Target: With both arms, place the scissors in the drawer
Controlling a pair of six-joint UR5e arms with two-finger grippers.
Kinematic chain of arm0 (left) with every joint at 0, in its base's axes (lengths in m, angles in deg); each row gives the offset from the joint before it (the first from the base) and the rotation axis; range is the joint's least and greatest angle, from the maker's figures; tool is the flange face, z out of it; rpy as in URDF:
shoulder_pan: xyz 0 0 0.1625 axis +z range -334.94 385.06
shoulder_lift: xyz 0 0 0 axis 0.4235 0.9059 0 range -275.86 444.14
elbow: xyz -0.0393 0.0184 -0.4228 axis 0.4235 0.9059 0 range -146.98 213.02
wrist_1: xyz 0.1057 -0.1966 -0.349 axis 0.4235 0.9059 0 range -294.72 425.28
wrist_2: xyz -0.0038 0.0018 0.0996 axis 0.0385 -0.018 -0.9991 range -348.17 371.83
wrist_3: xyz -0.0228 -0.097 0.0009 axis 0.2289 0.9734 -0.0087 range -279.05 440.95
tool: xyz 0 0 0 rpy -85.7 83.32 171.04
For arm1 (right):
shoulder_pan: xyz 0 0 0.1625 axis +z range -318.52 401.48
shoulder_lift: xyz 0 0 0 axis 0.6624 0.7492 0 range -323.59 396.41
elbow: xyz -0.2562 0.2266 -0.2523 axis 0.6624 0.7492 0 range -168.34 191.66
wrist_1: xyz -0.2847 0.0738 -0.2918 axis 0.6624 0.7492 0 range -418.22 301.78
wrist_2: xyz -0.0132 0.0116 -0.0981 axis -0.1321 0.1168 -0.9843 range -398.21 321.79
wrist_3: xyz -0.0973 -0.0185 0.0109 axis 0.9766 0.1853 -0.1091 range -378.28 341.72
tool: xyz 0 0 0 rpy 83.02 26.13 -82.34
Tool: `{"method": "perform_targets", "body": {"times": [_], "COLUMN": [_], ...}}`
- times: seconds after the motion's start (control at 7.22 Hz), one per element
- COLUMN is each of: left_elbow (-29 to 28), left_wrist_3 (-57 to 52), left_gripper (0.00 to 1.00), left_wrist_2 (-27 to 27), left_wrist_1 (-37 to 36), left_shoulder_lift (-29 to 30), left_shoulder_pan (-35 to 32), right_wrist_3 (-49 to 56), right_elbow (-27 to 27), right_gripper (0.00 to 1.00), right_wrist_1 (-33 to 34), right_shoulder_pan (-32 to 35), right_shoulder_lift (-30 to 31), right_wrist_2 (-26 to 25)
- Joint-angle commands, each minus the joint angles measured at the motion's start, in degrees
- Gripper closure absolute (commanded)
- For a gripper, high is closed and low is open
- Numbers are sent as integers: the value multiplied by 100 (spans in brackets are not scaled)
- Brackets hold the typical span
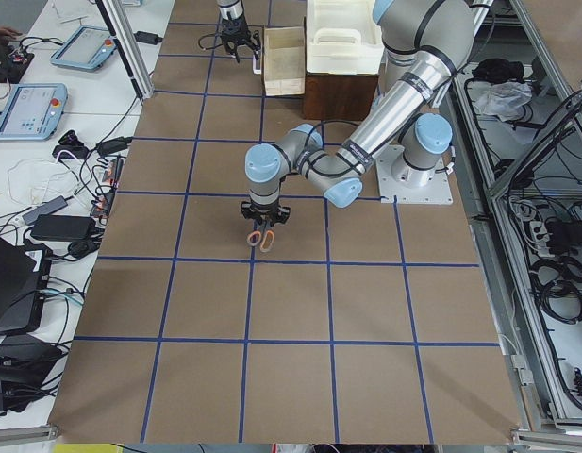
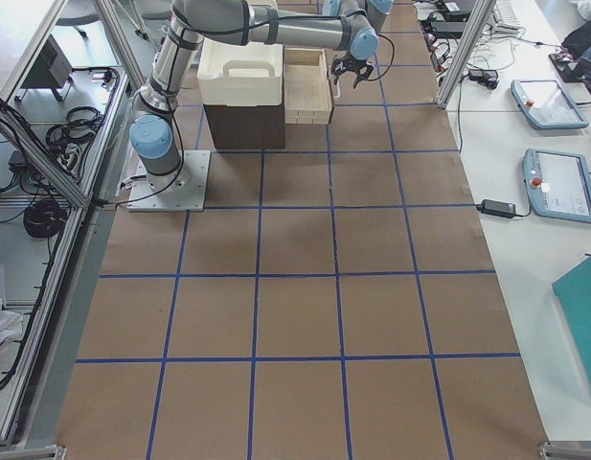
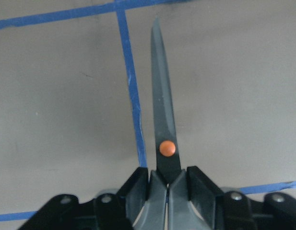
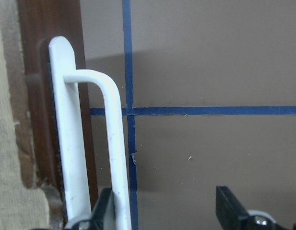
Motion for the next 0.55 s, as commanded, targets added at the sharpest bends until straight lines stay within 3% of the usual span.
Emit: {"method": "perform_targets", "body": {"times": [0.0,0.42], "left_elbow": [-544,-704], "left_wrist_3": [541,1447], "left_gripper": [99,99], "left_wrist_2": [-37,-71], "left_wrist_1": [775,1383], "left_shoulder_lift": [-168,-572], "left_shoulder_pan": [-364,-996], "right_wrist_3": [-12,-65], "right_elbow": [135,302], "right_gripper": [24,23], "right_wrist_1": [2,81], "right_shoulder_pan": [-40,-40], "right_shoulder_lift": [-79,-228], "right_wrist_2": [11,11]}}
